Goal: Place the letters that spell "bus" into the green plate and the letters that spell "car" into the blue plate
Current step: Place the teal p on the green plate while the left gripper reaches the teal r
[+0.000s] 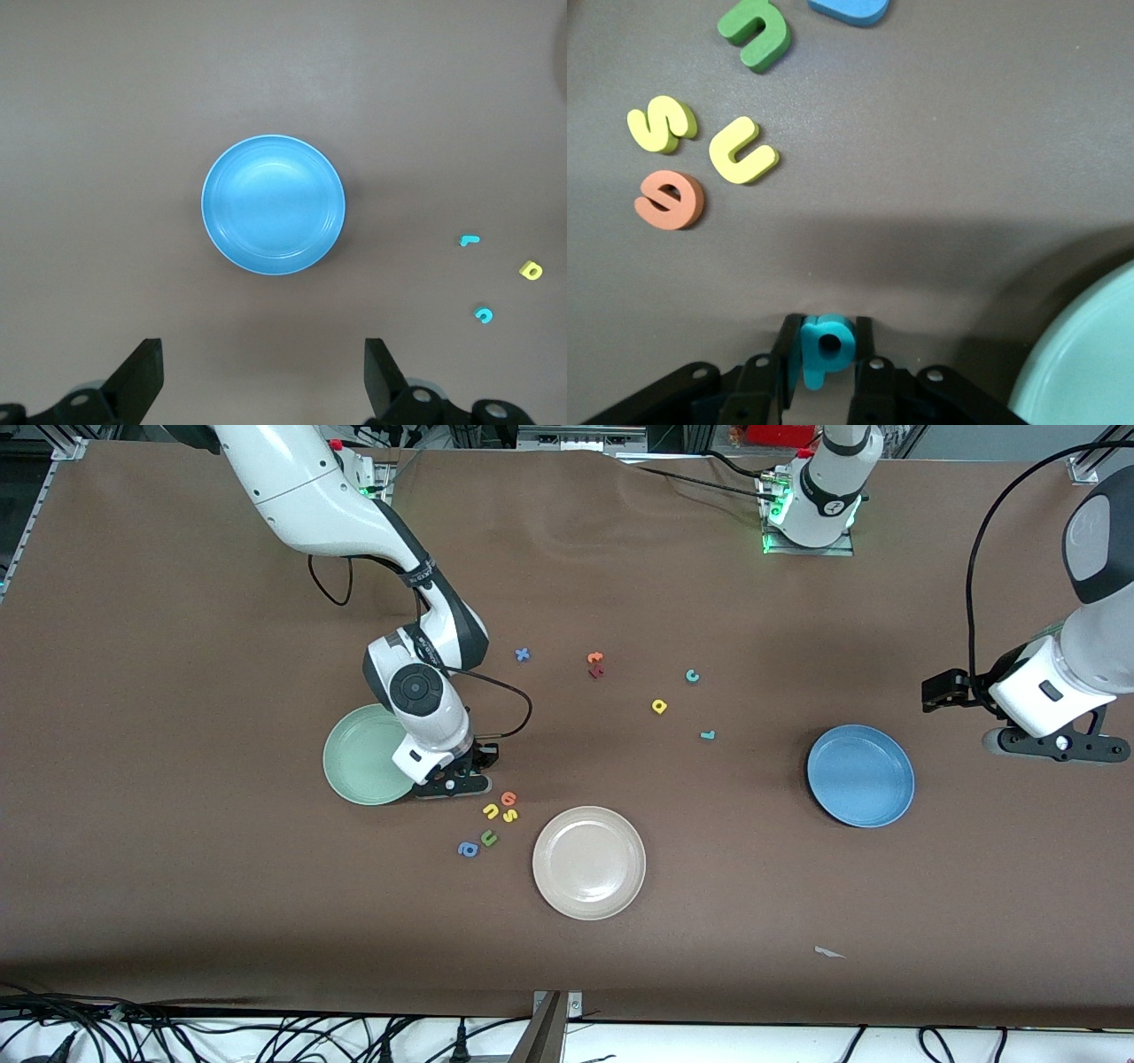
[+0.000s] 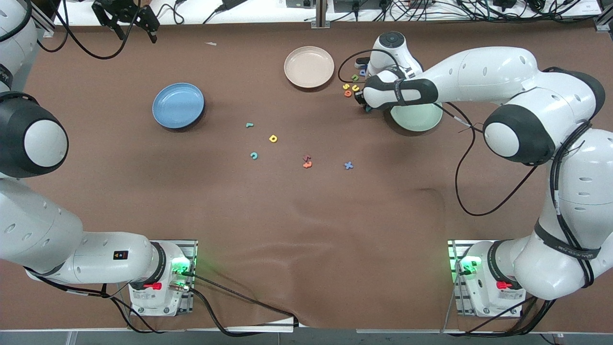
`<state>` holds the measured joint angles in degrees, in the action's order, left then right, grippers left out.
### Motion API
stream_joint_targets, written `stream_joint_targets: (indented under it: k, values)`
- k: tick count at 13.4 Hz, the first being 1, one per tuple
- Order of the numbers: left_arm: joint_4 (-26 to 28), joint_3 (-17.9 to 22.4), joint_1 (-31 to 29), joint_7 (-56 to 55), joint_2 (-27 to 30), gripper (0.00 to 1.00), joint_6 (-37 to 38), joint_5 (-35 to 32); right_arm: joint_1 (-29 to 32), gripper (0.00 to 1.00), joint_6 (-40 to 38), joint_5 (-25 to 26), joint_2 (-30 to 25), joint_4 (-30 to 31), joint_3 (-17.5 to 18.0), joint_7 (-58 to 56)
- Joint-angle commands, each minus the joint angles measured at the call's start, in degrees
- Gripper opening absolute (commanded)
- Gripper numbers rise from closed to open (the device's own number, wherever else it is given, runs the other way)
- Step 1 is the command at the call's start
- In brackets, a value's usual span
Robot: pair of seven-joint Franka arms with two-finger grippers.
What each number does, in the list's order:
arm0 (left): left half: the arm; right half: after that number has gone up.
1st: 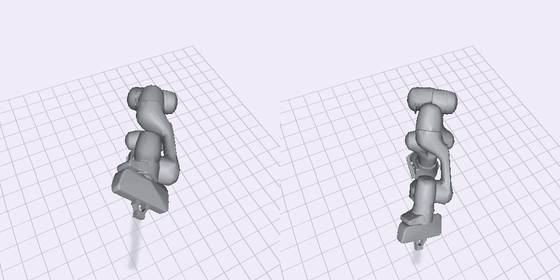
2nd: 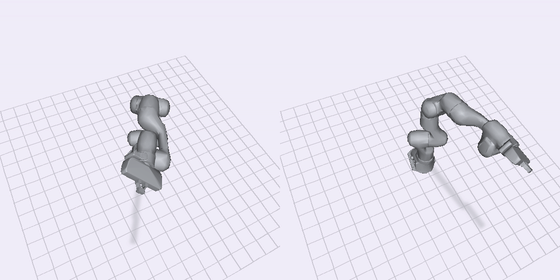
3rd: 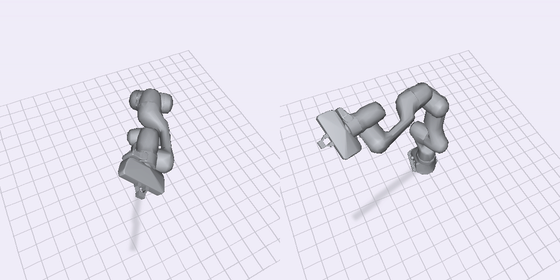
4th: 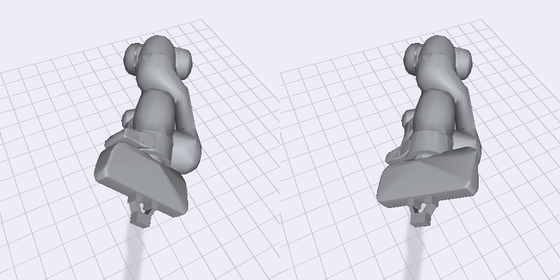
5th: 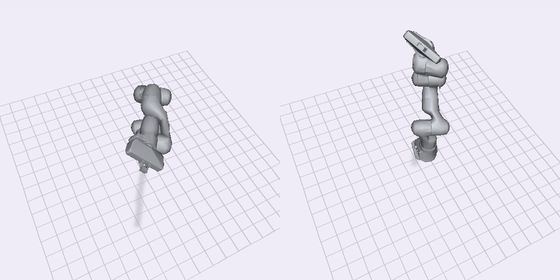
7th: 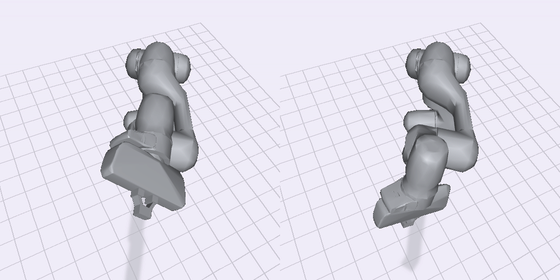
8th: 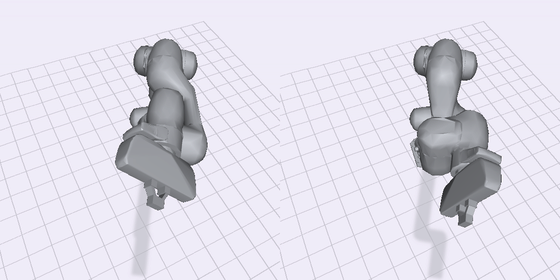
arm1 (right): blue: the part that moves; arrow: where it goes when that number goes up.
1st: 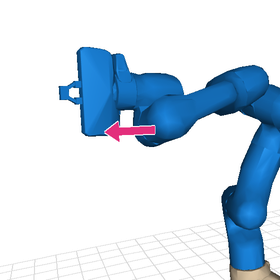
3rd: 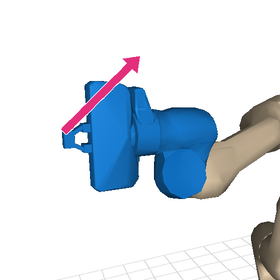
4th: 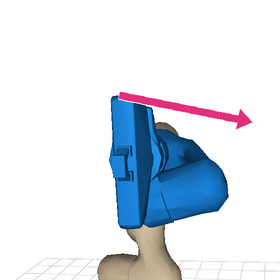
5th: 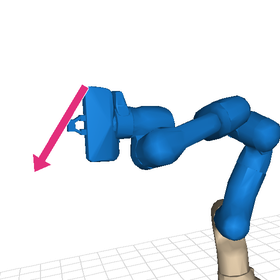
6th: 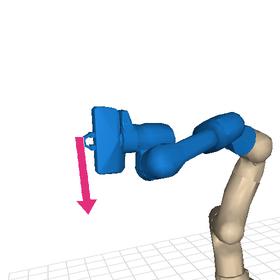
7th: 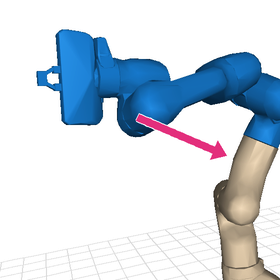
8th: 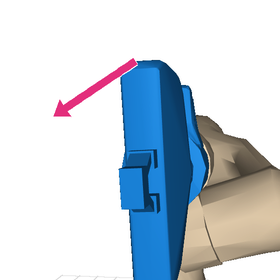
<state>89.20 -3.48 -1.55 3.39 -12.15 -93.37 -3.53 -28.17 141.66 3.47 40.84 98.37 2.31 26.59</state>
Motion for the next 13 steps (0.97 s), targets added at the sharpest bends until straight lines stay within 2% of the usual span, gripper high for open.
stream_joint_targets:
  k: [1,3,5,8,10,11,12,13]
  values:
    - [2.7,-0.1,-0.2,-0.5,0.6,1.0,-2.7,0.5,-0.8,0.13,0.5,0.5,0.6,-0.7,-0.5,-0.1]
    - [4.5,-0.2,0.3,-0.7,0.1,1.0,-5.3,0.7,-0.5,0.13,-0.5,0.5,-1.5,-0.7,-0.7,-0.3]
    - [7.6,-1.8,0.9,-4.3,-0.8,1.0,-10.2,1.2,0.0,0.13,-5.4,0.4,-5.0,-0.8,-2.6,-1.4]
    - [9.5,-7.8,0.9,-15.2,-5.6,1.0,-17.5,1.3,0.1,0.13,-11.3,0.2,-8.9,-0.7,-6.2,-5.4]
    - [9.7,-11.2,1.1,-22.2,-9.4,1.0,-22.4,1.2,0.1,0.21,-15.6,0.1,-10.0,0.1,-7.8,-7.1]
    - [11.2,-12.1,2.3,-26.0,-10.6,1.0,-25.9,0.9,0.1,0.42,-15.8,0.1,-10.0,1.3,-8.0,-6.9]
    - [14.0,-12.1,3.6,-29.1,-10.8,1.0,-29.6,0.7,0.1,0.94,-15.8,0.0,-9.8,2.0,-8.1,-6.6]
    - [17.3,-12.2,4.4,-31.7,-10.6,1.0,-33.5,0.6,0.1,1.0,-15.9,0.0,-9.7,2.3,-8.1,-6.0]
